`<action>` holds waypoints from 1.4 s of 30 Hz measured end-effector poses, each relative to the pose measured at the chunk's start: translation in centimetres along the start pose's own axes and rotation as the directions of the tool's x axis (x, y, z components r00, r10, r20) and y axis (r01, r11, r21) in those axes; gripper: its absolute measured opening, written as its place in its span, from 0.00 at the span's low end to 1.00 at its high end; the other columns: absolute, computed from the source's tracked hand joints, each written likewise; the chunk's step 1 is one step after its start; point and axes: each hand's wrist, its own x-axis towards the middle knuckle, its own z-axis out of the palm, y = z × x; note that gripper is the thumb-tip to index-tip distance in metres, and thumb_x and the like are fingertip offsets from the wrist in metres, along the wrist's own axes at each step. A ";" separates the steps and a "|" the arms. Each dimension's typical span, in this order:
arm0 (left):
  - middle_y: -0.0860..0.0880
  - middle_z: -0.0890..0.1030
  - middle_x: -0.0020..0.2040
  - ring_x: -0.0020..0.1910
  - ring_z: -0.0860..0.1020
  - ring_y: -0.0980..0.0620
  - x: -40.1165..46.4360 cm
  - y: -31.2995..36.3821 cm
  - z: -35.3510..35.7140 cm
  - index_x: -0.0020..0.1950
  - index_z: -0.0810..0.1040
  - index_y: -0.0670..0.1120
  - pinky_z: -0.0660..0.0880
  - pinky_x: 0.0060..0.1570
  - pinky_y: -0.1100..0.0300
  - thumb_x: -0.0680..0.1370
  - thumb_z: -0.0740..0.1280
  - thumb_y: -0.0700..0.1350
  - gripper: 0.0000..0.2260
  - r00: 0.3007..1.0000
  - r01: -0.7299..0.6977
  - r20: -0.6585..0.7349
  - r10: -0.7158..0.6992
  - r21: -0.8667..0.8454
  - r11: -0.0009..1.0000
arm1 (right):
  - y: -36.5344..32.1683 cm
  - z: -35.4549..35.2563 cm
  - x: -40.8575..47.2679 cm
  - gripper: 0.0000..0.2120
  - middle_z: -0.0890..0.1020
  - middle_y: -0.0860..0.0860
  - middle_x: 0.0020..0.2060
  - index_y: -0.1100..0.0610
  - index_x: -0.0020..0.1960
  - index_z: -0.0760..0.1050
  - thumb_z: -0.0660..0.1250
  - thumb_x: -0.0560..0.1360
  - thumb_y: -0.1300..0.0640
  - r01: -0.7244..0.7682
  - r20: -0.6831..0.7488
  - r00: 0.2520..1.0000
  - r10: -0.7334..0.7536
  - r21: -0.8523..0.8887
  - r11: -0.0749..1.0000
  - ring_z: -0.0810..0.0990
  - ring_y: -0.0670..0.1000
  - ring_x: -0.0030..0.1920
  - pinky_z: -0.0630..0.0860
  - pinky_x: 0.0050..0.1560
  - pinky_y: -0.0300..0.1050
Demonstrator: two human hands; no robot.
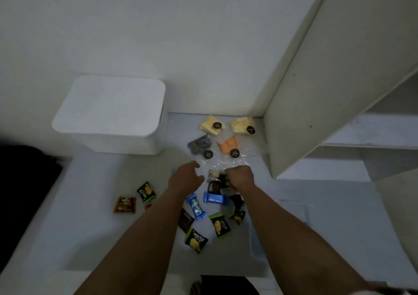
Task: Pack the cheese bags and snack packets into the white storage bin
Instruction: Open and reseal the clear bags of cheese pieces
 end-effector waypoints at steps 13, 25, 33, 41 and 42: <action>0.44 0.79 0.65 0.61 0.78 0.43 7.6 -0.4 0.7 0.75 0.67 0.52 0.75 0.63 0.49 0.77 0.66 0.52 0.26 0.987 0.102 0.127 -0.103 0.012 0.995 | -2.0 0.8 5.8 0.14 0.81 0.57 0.29 0.61 0.41 0.77 0.68 0.77 0.51 -0.258 0.063 0.965 0.255 0.048 0.965 0.73 0.50 0.21 0.69 0.27 0.39; 0.47 0.76 0.67 0.63 0.77 0.47 6.7 0.2 -0.5 0.73 0.68 0.52 0.75 0.59 0.53 0.65 0.75 0.69 0.42 0.992 -0.025 0.123 0.018 0.051 0.998 | -4.3 1.2 5.0 0.09 0.76 0.55 0.32 0.61 0.34 0.74 0.69 0.71 0.59 -0.053 0.044 0.998 0.047 0.159 0.986 0.74 0.53 0.33 0.69 0.36 0.43; 0.49 0.84 0.51 0.46 0.82 0.51 4.9 0.0 -5.1 0.61 0.80 0.52 0.78 0.45 0.57 0.77 0.67 0.64 0.20 0.970 -0.238 0.059 0.236 0.033 0.971 | -8.6 1.1 1.8 0.06 0.81 0.56 0.38 0.59 0.43 0.78 0.68 0.73 0.56 -0.023 0.114 0.993 -0.016 0.339 0.940 0.80 0.54 0.40 0.75 0.39 0.45; 0.52 0.84 0.38 0.36 0.83 0.51 1.3 -0.3 -9.2 0.44 0.83 0.57 0.81 0.40 0.49 0.76 0.63 0.70 0.19 0.932 -0.346 0.037 0.359 -0.199 0.917 | -11.7 1.1 -4.3 0.05 0.79 0.58 0.41 0.59 0.44 0.76 0.67 0.74 0.57 0.015 0.105 0.992 -0.064 0.419 0.908 0.80 0.58 0.44 0.80 0.44 0.49; 0.52 0.84 0.37 0.35 0.82 0.52 0.9 -0.4 -9.6 0.43 0.83 0.57 0.80 0.37 0.50 0.74 0.63 0.71 0.20 0.921 -0.382 0.007 0.389 -0.176 0.907 | -11.8 1.1 -5.2 0.06 0.79 0.58 0.41 0.60 0.44 0.76 0.66 0.74 0.57 0.020 0.108 0.991 -0.073 0.427 0.904 0.81 0.59 0.43 0.80 0.44 0.50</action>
